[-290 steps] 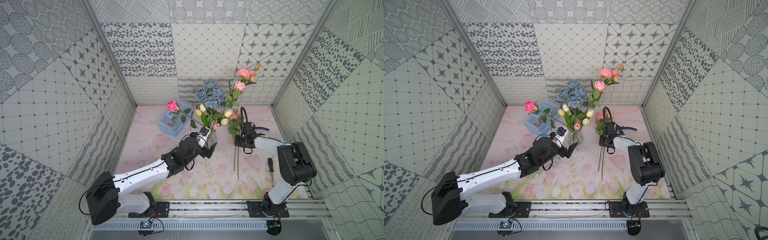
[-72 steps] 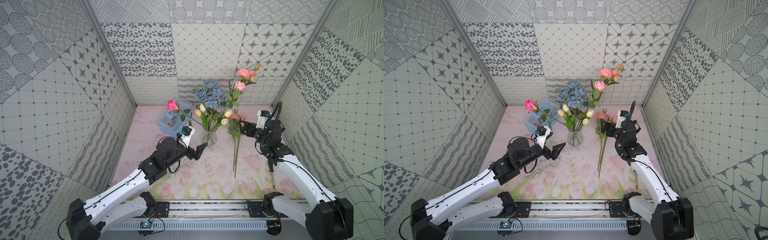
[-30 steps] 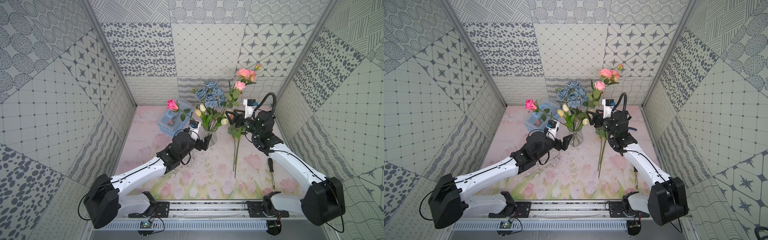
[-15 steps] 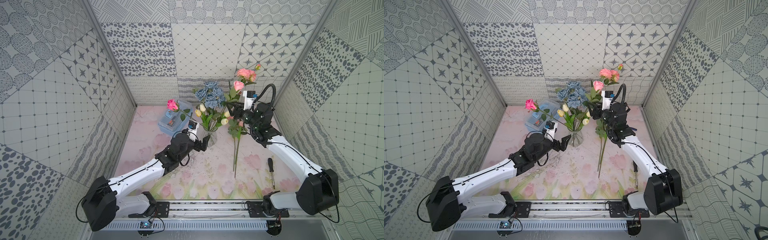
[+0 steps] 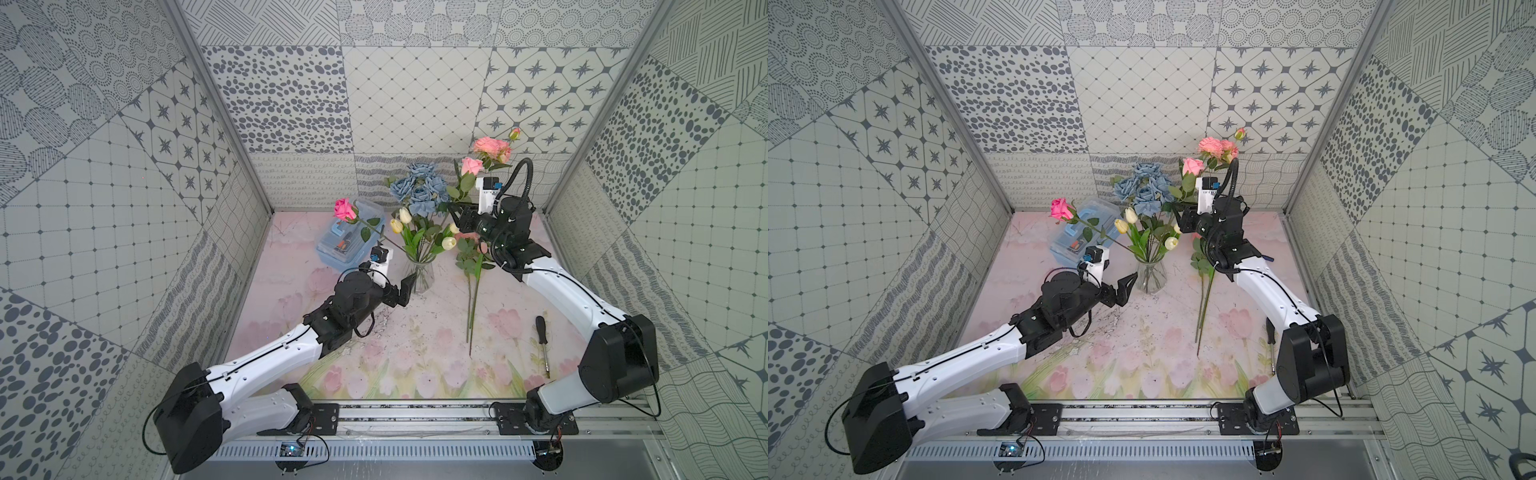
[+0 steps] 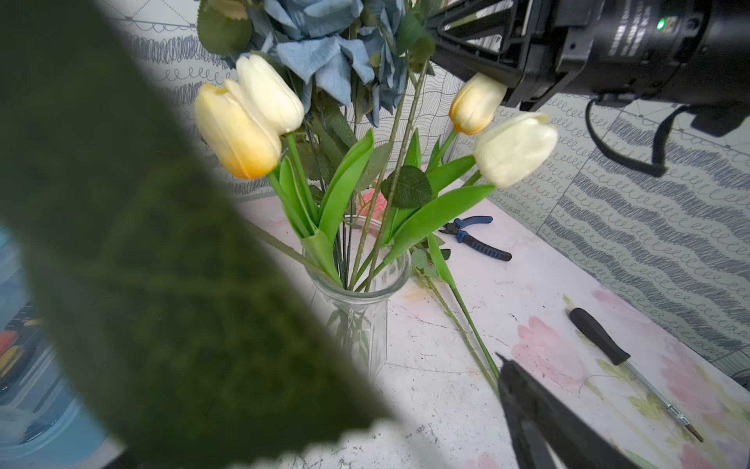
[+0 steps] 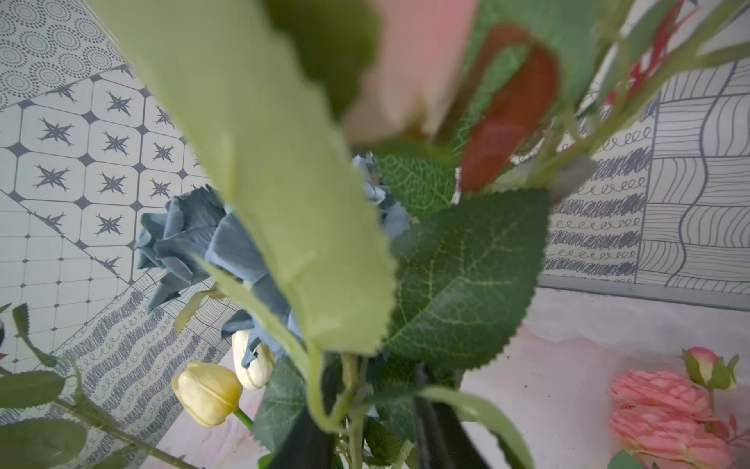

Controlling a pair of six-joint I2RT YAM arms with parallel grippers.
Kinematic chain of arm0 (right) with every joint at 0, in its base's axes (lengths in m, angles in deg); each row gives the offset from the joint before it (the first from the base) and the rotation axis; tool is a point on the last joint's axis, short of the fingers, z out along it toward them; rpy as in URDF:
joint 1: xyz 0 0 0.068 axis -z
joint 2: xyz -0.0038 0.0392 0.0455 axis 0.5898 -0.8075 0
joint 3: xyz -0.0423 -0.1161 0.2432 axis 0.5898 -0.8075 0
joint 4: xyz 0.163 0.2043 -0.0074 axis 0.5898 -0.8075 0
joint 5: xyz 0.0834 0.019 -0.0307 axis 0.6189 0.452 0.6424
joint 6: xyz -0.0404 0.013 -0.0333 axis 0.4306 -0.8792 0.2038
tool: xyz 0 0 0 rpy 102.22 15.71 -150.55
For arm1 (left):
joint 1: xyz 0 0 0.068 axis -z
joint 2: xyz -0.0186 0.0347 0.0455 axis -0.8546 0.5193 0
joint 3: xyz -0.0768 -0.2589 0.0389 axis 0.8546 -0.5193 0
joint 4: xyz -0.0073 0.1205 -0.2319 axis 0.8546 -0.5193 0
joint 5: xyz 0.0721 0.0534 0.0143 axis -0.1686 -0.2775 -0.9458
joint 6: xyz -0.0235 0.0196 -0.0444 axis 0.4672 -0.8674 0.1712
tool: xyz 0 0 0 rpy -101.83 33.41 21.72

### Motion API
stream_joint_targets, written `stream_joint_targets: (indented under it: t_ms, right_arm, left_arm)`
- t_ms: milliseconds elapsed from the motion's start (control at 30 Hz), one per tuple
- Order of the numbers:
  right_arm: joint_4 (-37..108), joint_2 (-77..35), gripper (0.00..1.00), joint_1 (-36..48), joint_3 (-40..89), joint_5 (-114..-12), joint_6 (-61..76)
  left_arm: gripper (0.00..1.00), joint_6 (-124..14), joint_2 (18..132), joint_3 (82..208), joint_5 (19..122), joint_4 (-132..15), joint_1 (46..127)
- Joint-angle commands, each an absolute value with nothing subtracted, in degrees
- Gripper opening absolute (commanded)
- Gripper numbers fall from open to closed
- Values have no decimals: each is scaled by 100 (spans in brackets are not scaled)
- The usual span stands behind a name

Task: Pick out pink flowers from the vase
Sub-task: Pick up the flower from the vase.

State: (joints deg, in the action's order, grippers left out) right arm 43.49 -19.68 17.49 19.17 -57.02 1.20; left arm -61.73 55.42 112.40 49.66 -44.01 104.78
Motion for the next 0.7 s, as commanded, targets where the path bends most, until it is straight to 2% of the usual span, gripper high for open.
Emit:
stream_joint_targets:
  t_ms: [0,167,267,567,667]
  right_arm:
    - [4500,-1890,16,1731,2058,-5691,147]
    - [4476,-1675,8,1725,1988,-5725,226]
    - [4434,-1548,7,1725,1986,-5731,301]
    - [4243,-1118,7,1629,2086,-5813,745]
    - [4208,-1026,11,1598,2165,-5781,965]
  left_arm:
    - [99,-6094,5414,11187,4834,-4168,10472]
    - [99,-6068,5384,11151,4842,-4151,10477]
    - [99,-6044,5366,11133,4860,-4145,10475]
    - [99,-6015,5189,11056,4869,-4182,10469]
    - [99,-6006,5147,11045,4877,-4193,10471]
